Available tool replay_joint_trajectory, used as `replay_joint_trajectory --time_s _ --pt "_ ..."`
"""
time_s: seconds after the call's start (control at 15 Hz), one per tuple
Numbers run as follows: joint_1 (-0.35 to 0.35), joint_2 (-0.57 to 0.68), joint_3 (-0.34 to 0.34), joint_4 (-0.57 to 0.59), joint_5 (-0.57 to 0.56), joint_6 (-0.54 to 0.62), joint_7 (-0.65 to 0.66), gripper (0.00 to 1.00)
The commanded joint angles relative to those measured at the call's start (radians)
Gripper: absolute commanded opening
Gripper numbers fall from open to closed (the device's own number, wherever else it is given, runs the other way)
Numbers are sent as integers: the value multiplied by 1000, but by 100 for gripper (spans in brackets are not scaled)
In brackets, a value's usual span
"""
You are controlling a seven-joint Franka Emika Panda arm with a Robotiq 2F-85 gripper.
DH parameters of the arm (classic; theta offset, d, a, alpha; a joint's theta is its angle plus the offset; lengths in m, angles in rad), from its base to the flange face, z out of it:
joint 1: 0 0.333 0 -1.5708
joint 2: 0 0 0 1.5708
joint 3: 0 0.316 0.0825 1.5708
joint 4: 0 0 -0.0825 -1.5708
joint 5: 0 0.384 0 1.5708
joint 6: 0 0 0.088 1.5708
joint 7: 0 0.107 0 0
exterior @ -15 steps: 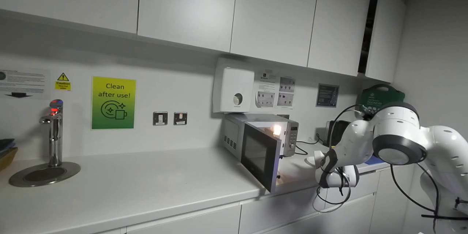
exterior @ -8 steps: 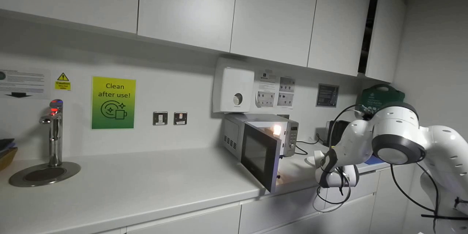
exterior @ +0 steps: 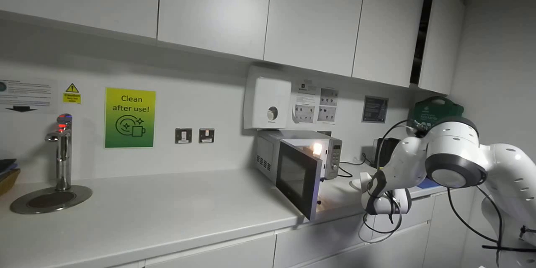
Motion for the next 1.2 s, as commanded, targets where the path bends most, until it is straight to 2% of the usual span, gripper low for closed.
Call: replay_joint_trajectory --time_s 0.0,0.33,1.13 --pt "1 11 -27 13 -32 1 40 66" --pt "22 -16 -46 11 -31 1 34 99" --pt "222 -55 -182 -8 -44 0 22 100"
